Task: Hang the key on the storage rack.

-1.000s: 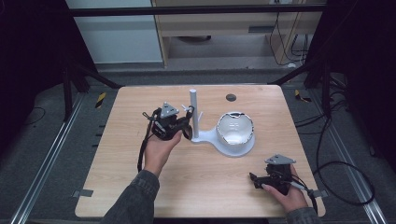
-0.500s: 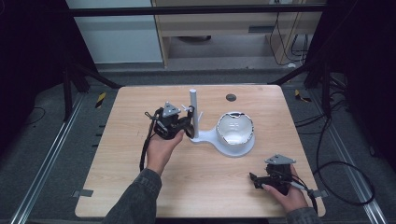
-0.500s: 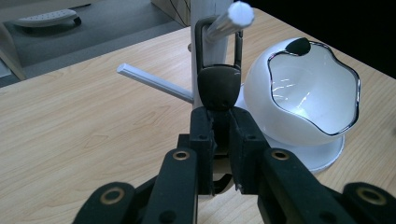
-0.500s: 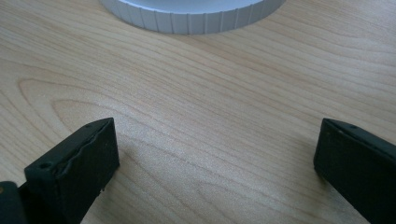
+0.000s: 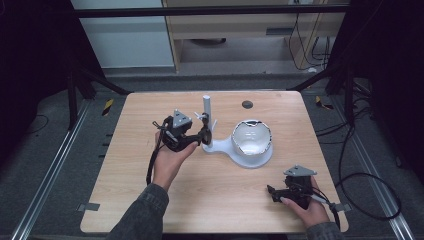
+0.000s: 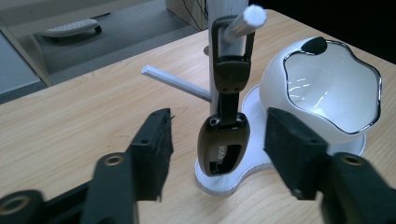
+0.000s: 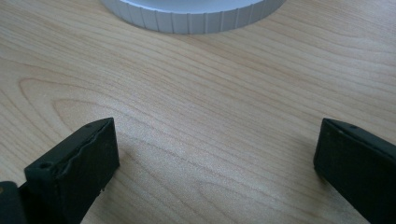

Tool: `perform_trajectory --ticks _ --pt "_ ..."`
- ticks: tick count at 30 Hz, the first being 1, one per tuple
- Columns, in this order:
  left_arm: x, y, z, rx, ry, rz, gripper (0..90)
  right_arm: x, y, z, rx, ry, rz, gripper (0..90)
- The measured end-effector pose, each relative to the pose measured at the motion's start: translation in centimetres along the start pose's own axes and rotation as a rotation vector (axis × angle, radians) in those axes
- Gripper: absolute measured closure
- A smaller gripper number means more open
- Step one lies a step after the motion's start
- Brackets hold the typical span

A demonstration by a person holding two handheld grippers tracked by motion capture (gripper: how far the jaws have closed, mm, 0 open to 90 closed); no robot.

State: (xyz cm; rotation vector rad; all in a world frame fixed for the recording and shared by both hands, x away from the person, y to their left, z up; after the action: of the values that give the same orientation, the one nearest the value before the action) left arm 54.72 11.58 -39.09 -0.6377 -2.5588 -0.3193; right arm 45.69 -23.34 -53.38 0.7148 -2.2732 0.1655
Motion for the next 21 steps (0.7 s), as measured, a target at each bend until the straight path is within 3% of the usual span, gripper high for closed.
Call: perform_trajectory --ticks 5,9,16,19,21 --pt "0.5 0.0 0.6 -0.036 0.031 0.018 25.7 0.0 0.0 0.0 -0.001 0.000 0.000 0.4" --pt "1.0 0.2 1.0 -0.036 0.047 0.029 18.8 -0.1 0.0 -0.1 -0.002 0.000 -0.003 0.4" --pt "2.3 0.6 1.5 -0.023 0.052 0.031 12.5 -0.3 -0.1 -0.3 0.010 0.001 -0.002 0.4" --pt "3.0 0.9 2.3 -0.063 0.072 0.028 10.6 -0.3 -0.1 -0.3 0.011 0.002 -0.003 0.4" --pt "3.2 1.1 2.8 -0.064 0.079 0.035 9.6 -0.3 -0.1 -0.3 0.004 0.003 -0.004 0.4"
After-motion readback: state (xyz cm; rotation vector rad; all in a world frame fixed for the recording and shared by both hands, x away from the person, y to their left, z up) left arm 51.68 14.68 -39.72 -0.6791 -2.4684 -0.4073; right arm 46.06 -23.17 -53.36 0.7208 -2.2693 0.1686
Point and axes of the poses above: each handheld gripper's, and its own axes: x roughly backward along the jaws, z roughly out of its underside, y roughly to its left, the point moved 3 cm from there along -x, roughly forward along the jaws, and after that the axes turned 8 degrees about -z, right-handed, at the moved point
